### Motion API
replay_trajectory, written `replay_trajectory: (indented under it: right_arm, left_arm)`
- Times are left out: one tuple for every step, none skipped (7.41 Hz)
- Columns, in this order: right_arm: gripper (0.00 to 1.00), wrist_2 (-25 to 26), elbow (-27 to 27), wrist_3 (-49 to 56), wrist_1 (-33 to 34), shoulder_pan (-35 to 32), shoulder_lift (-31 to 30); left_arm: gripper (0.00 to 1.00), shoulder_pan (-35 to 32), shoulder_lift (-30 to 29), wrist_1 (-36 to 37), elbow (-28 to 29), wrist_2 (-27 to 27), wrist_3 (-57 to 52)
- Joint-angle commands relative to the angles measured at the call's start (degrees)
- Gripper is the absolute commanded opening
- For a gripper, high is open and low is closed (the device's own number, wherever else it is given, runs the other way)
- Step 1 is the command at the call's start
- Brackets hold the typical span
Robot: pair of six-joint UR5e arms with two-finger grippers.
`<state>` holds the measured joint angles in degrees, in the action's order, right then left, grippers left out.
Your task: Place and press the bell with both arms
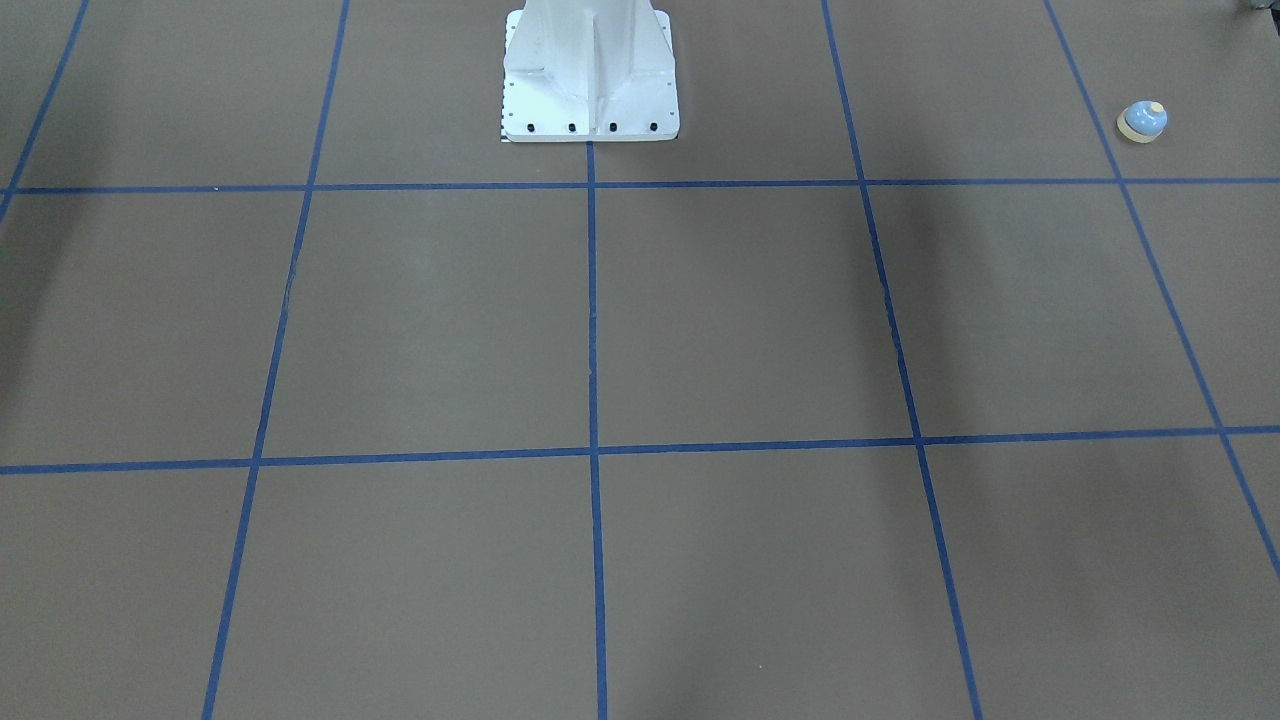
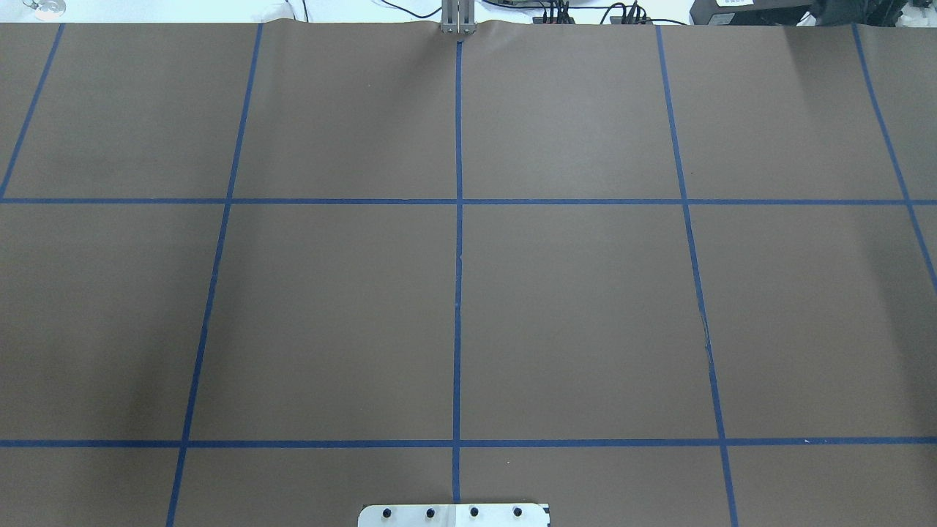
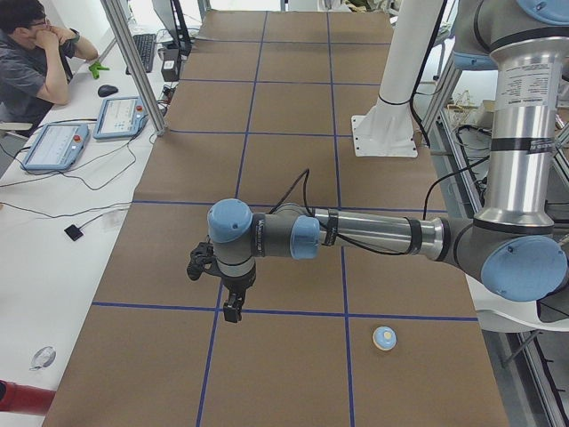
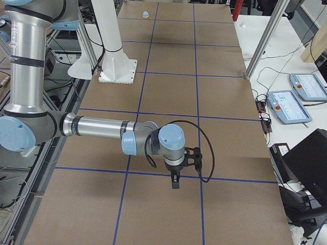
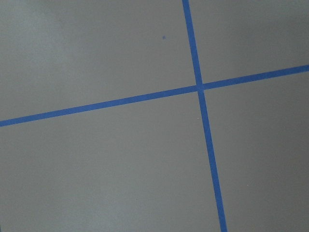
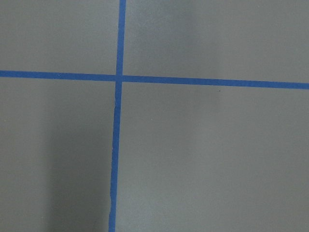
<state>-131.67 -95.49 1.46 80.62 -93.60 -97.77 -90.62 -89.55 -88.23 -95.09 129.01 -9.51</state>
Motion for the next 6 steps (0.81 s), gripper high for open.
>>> replay_trajectory:
  right_arm:
    - [1.00,0.09,0.13,-0.22,-6.06,0.00,0.12]
    - [1.00,0.09,0.04,-0.23,-7.91,0.00,0.30]
    - [1.00,0.18,0.22,-0.23,-10.98,0.00,0.30]
    - [1.00,0.01,0.30,-0.23,-14.14,0.00,0.21]
    - [1.00,0.01,0.48,-0.31,-15.30,0.00,0.21]
    - [1.00,-0.52,0.48,-0.31,-15.31,0.00,0.21]
  left_arm:
    - [1.00,0.01,-0.19,-4.47,1.04,0.10,0.97]
    - [1.00,0.01,-0.19,-5.63,0.69,0.11,1.33]
    - [1.00,-0.08,-0.89,-7.81,-0.27,0.02,1.68]
    - [1.00,-0.08,-0.20,-14.27,0.77,0.10,1.95]
    - [1.00,-0.17,-0.62,-21.39,3.91,0.11,3.17]
    - [1.00,-0.26,-0.98,-27.29,4.81,0.28,9.10]
